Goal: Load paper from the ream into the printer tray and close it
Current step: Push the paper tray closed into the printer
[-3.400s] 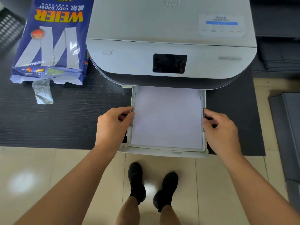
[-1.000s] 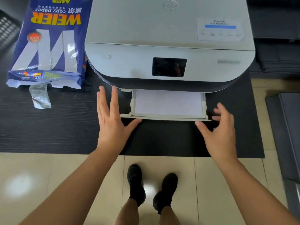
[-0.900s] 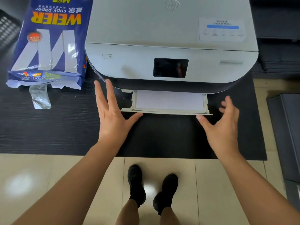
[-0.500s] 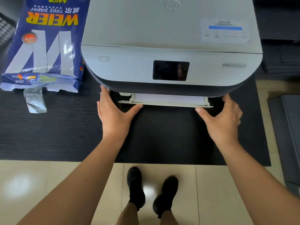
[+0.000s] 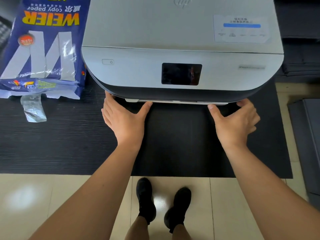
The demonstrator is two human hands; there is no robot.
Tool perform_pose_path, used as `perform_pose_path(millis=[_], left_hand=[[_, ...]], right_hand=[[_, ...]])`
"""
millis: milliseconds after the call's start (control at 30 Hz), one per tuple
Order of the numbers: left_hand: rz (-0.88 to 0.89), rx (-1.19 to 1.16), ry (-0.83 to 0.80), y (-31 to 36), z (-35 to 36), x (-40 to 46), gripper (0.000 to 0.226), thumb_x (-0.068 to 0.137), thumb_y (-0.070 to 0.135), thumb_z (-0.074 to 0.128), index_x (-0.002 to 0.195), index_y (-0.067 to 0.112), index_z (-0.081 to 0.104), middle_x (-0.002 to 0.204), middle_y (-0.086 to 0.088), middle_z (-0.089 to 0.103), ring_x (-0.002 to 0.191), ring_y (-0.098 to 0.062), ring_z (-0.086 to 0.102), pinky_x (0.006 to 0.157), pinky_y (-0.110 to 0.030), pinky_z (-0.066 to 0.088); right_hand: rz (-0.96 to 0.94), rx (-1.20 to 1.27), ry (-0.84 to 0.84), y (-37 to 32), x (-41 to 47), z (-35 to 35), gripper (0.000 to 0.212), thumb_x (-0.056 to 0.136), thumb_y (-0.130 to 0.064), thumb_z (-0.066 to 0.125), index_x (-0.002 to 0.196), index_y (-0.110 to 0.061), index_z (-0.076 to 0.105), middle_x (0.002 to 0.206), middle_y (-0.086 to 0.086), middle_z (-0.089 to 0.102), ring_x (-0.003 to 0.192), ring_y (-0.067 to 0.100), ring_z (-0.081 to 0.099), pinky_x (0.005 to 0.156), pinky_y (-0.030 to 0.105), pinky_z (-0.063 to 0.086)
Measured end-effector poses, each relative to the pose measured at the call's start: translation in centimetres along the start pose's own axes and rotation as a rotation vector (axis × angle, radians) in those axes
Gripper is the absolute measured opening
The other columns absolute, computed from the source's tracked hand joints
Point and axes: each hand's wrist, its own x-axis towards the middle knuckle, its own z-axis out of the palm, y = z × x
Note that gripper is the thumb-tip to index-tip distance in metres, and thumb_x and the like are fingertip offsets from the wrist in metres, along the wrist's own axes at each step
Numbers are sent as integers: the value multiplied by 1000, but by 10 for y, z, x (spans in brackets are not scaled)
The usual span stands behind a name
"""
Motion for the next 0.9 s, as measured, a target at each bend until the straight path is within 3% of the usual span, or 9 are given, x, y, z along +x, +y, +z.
perform_pose_path(millis=[900], left_hand=[[11,136,40,0,8,-6,120,70,71,70,155,5,19,157,-15,37,150,-28,25,125,-44,9]], right_hand=[[26,-55,27,0,0,6,85,68,-61,74,135,-16,44,138,4,48,138,27,31,109,50,27]])
